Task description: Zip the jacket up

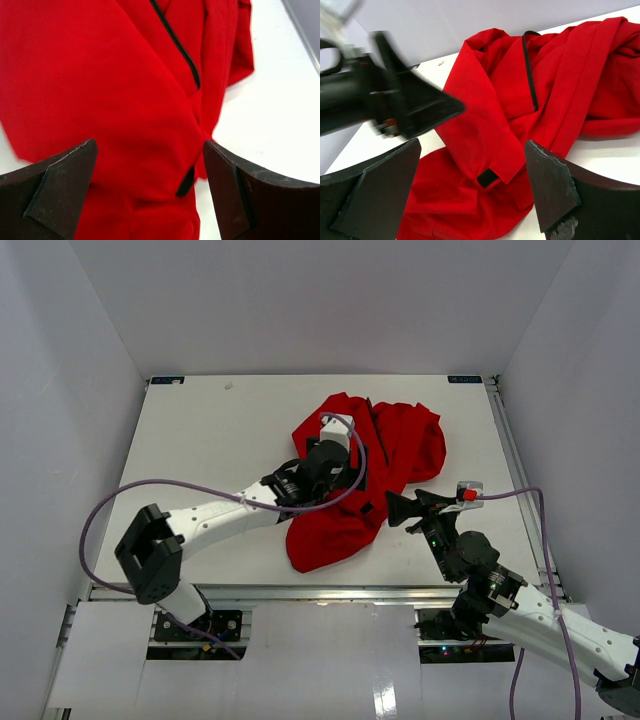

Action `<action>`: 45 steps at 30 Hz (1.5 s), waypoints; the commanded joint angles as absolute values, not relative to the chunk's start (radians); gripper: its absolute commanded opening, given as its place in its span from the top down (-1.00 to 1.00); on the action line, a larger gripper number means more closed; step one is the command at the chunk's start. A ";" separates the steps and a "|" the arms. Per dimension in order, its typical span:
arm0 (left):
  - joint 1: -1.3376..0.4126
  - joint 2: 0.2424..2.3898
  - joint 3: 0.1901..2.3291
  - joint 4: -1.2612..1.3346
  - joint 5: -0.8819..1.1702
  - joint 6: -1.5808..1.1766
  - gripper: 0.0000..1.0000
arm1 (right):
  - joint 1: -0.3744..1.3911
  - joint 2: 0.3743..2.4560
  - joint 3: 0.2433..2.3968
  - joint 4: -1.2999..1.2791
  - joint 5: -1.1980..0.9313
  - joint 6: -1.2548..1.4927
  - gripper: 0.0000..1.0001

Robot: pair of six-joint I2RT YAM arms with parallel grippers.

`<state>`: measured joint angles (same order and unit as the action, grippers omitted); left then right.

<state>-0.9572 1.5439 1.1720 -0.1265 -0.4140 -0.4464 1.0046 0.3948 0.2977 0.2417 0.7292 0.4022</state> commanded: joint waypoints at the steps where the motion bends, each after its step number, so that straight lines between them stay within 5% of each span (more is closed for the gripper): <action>1: -0.896 1.718 1.286 -0.165 -0.357 -0.464 -0.96 | 1.005 0.402 0.309 0.288 0.718 0.385 -0.81; 3: -0.872 1.780 1.322 -0.179 -0.339 -0.471 -0.81 | 1.005 0.406 0.311 0.288 0.708 0.385 -0.81; 4: -0.866 1.798 1.327 -0.191 -0.357 -0.474 -0.34 | 1.005 0.406 0.311 0.288 0.704 0.386 -0.81; 5: -0.862 1.807 1.328 -0.204 -0.393 -0.479 0.37 | 1.005 0.406 0.311 0.287 0.702 0.386 -0.80; 7: -0.844 1.753 1.304 -0.210 -0.436 -0.486 1.00 | 1.003 0.407 0.311 0.287 0.693 0.386 -0.80; 17: -0.562 1.327 1.140 -0.280 -0.526 -0.445 1.00 | 1.005 0.413 0.314 0.288 0.680 0.393 -0.80; 24: -0.359 1.276 1.074 -0.370 -0.590 -0.488 1.00 | 1.003 0.429 0.314 0.288 0.696 0.393 -0.80; 28: -0.296 1.282 1.067 -0.392 -0.466 -0.545 -0.18 | 1.005 0.453 0.320 0.289 0.713 0.407 -0.80; 30: -0.296 1.257 1.058 -0.379 -0.369 -0.536 -0.42 | 1.003 0.468 0.330 0.279 0.725 0.419 -0.81; 42: -0.347 1.203 1.017 -0.202 0.231 -0.467 -0.70 | 1.003 0.732 0.430 0.234 0.792 0.481 -0.80; 45: -0.369 1.259 1.010 -0.149 0.280 -0.466 -0.78 | 1.003 0.872 0.574 -0.001 0.811 0.656 -0.80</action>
<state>-0.3414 1.1848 1.0133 -0.2204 0.0995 -0.4857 1.0024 0.7357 0.4034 0.1859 0.7509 0.4587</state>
